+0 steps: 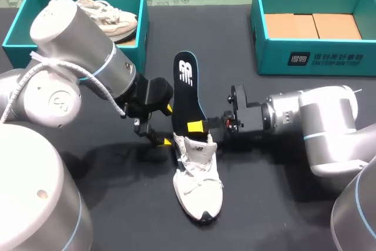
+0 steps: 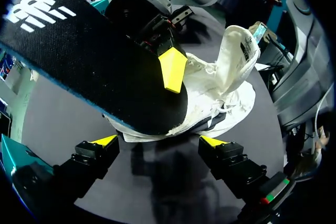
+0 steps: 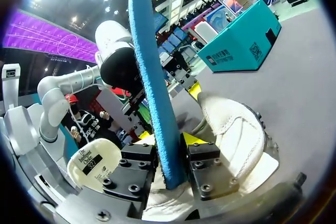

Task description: Take the shoe out of the shoebox, open the shoe tongue, remove and reinsert the insole, then place the shoe into the shoebox

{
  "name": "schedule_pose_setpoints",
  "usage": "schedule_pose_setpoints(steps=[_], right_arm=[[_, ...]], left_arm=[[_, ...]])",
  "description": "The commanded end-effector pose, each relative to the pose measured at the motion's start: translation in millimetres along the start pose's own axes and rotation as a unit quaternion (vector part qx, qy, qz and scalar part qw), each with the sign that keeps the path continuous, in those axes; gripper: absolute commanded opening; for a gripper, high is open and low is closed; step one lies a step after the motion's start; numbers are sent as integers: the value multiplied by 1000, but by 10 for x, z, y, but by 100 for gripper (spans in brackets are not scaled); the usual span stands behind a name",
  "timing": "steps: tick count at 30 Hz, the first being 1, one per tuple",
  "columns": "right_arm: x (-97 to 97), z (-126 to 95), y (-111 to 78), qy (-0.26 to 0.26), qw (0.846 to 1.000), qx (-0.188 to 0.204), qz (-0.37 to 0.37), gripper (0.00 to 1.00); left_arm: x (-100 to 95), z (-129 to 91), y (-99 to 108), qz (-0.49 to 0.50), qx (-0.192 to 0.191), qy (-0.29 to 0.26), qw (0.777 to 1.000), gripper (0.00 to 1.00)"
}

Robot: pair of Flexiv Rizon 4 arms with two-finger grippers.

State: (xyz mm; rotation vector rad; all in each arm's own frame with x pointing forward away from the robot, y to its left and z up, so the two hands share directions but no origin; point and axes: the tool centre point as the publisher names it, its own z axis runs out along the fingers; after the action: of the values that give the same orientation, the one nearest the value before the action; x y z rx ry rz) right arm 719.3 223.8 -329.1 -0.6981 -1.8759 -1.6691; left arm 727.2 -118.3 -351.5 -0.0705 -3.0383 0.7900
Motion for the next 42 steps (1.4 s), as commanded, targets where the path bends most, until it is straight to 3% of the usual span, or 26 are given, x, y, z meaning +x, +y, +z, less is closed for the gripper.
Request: schedule_pose_setpoints(steps=[1, 20, 22, 23, 24, 42], right_arm=[[15, 5, 52, -1, 1000, 7, -3, 31], [-37, -2, 300, 1, 1000, 14, -15, 33], [-58, -10, 305, 2, 1000, 10, -11, 28], [-70, -9, 303, 3, 1000, 8, -7, 13], [-85, -6, 296, 3, 1000, 7, -1, 0], [-148, 52, -127, 6, 996, -5, 94, 0]], left_arm=[[12, -3, 0, 0, -1, -1, 1000, 100], [12, -3, 0, 0, -1, -1, 1000, 100], [12, -3, 0, 0, -1, -1, 1000, 100], [12, -3, 0, 0, -1, -1, 1000, 100], [12, -3, 0, 0, -1, -1, 1000, 100], [12, -3, 0, 0, -1, -1, 1000, 100]])
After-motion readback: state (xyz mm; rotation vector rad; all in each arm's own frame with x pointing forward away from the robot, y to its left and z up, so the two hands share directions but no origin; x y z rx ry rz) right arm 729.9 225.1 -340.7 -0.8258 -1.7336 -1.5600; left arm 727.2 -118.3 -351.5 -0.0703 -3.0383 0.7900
